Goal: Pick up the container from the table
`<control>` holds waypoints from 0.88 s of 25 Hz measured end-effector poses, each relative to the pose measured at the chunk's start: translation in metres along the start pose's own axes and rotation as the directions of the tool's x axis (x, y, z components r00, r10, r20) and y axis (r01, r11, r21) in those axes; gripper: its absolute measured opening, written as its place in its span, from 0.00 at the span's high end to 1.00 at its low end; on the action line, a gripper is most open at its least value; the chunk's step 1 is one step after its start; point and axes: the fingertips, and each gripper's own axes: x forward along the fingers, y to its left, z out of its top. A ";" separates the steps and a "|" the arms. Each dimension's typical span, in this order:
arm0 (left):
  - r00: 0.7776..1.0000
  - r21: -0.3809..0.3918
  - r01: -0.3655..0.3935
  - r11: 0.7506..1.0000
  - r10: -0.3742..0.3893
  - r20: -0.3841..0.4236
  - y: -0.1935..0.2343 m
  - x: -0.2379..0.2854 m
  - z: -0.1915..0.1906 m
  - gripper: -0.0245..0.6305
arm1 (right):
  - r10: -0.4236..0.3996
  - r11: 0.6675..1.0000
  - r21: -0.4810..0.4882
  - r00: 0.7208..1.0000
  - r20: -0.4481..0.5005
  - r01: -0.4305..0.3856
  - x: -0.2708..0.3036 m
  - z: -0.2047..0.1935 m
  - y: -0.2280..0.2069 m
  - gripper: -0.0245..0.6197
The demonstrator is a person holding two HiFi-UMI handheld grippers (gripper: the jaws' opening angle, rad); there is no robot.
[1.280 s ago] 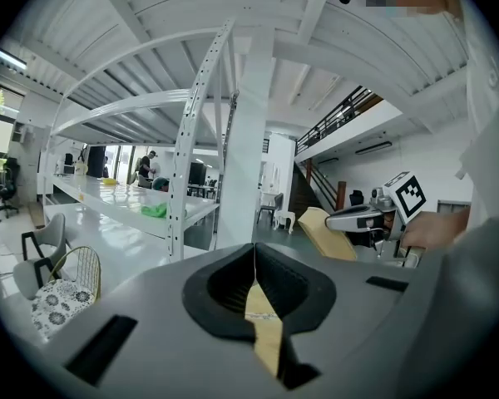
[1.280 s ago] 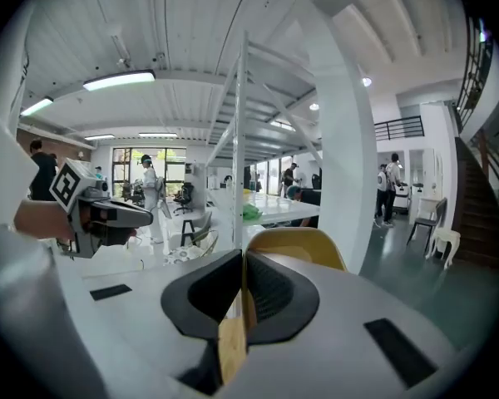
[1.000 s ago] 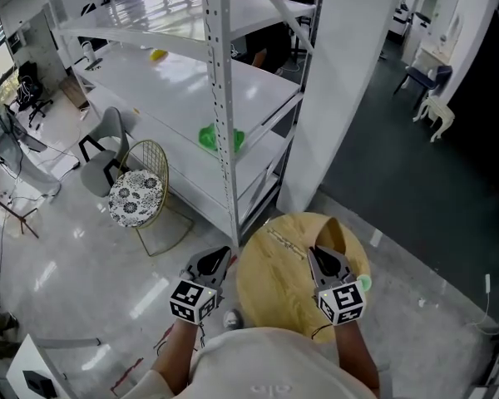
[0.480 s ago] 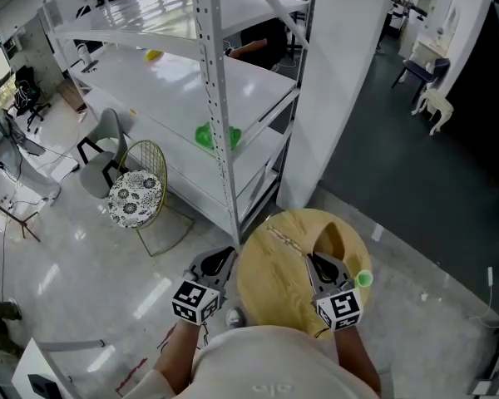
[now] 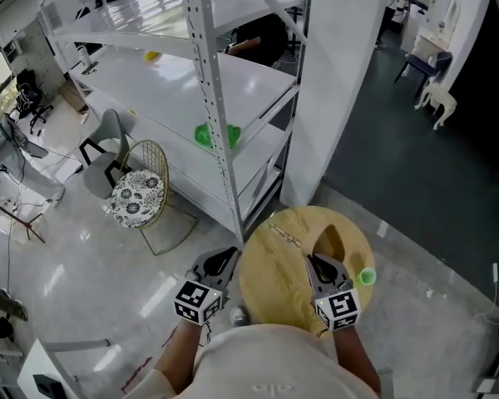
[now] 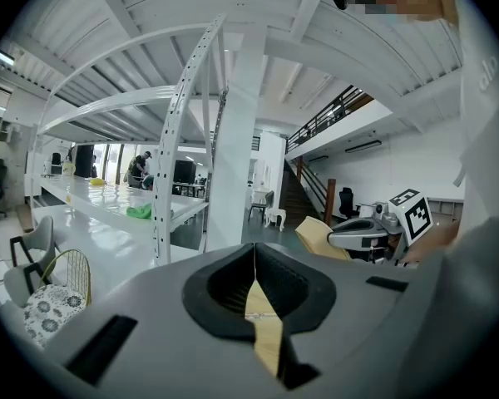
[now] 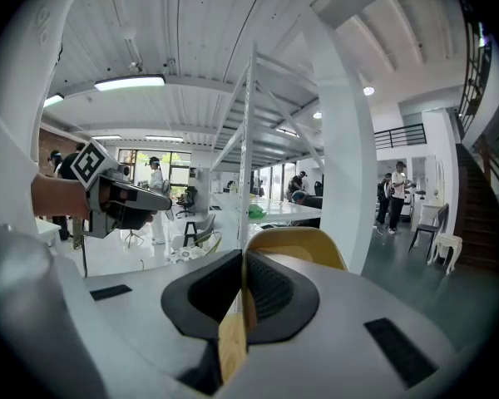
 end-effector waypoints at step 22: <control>0.999 0.010 0.002 1.000 -0.001 -0.034 -0.013 0.008 -0.006 0.94 | -0.001 0.999 0.047 1.000 -0.021 0.002 -0.002 -0.020 -0.011 0.90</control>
